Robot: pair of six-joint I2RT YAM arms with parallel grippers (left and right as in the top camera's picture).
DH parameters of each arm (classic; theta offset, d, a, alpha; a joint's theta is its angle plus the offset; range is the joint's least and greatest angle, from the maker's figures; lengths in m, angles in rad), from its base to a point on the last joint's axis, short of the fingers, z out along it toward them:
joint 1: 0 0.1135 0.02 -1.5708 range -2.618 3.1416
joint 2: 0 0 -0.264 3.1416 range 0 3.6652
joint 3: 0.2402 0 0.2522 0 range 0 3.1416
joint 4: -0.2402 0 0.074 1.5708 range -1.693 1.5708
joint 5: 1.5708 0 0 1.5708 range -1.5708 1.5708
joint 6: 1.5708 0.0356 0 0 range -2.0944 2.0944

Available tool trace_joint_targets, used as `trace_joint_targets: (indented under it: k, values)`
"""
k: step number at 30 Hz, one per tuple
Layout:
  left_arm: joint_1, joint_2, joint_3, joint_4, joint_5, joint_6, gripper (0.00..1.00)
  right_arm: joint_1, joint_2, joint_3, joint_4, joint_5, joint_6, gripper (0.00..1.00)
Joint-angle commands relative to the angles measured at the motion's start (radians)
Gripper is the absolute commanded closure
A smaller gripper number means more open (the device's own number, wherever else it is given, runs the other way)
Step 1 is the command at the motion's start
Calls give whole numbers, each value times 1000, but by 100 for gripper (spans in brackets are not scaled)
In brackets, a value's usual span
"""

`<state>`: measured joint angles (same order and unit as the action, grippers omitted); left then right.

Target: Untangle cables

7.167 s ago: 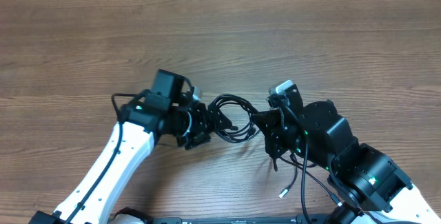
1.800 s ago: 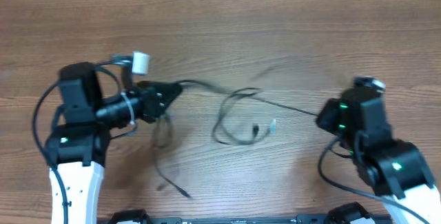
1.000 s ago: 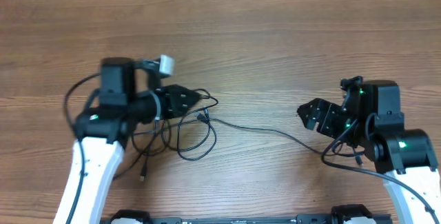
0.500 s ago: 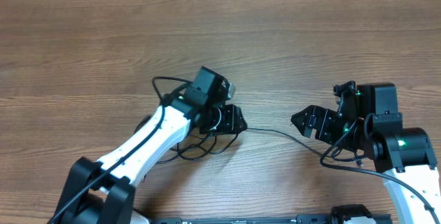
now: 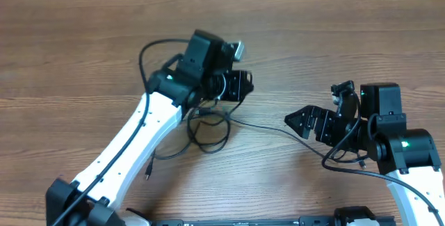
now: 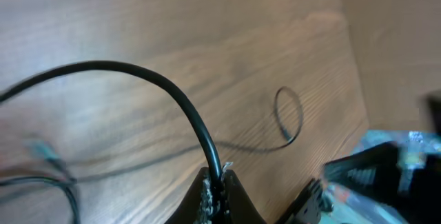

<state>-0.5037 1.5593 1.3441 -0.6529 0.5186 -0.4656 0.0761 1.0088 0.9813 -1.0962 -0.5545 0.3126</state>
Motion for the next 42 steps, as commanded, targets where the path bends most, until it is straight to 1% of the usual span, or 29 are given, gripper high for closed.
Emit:
trace_joint_targets:
  k: [1,3,5,6,7,8,9,10,12,14,18,21,24,25,26,29,30,31,32,34,35,37,39,40,41,42]
  values:
    - [1,-38,119,-16,-27,43,96,2,-7,-40,27,-130,-8,0]
    - [-2,-40,158,-24,-29,43,96,14,-7,-59,45,-179,-24,0]
    - [-1,-40,182,-27,-40,22,96,33,-7,-79,67,-258,-101,0]
    - [0,-40,188,-27,-61,-13,96,42,-7,-85,74,-294,-143,0]
    - [0,-40,190,-27,-88,-59,96,58,-7,-89,78,-340,-219,0]
    - [0,-40,190,-27,-113,-104,96,72,-7,-90,78,-363,-287,3]
    - [0,-40,190,-28,-144,-171,96,90,-10,-90,79,-367,-347,3]
    - [0,-40,190,-29,-164,-221,96,109,-12,-90,87,-359,-394,0]
    - [0,-40,190,-27,-188,-314,96,145,-12,-90,124,-322,-422,0]
    - [0,-40,190,-28,-198,-424,96,180,-10,-90,193,-260,-404,0]
    - [-1,-40,190,-32,-204,-619,96,241,-10,-90,385,-182,-243,0]
    - [-1,-40,190,-63,-204,-811,96,297,-3,-90,512,-134,-160,0]
    - [-1,-40,190,-99,-204,-968,96,366,18,-90,596,-44,-100,0]
    - [-2,-40,190,-109,-200,-1009,96,394,30,-90,621,3,-73,0]
    - [-2,-40,190,-111,-185,-1024,96,421,45,-90,643,64,-42,0]
    - [-2,-40,190,-108,-126,-1024,96,486,100,-90,678,225,14,0]
    - [-2,-40,190,-108,-113,-1024,96,500,120,-90,689,245,17,5]
    - [-2,-40,190,-108,-102,-1023,96,510,138,-90,702,247,17,16]
    - [-2,-40,190,-110,-102,-1022,96,518,158,-90,720,246,18,44]
    - [-2,-40,190,-111,-102,-992,96,520,173,-90,739,248,17,91]
    - [-1,-40,190,-111,-103,-967,96,515,171,-90,743,248,17,96]
    - [5,-40,190,-121,-116,-880,96,497,151,-80,735,248,21,96]
    - [12,-40,190,-154,-166,-798,96,465,105,-56,700,248,20,96]
    - [14,-40,190,-177,-202,-763,93,451,85,-46,684,249,20,96]
    - [16,-39,190,-203,-248,-732,76,427,53,-29,654,251,20,96]
    - [15,-39,190,-233,-299,-710,49,400,15,-11,625,251,19,96]
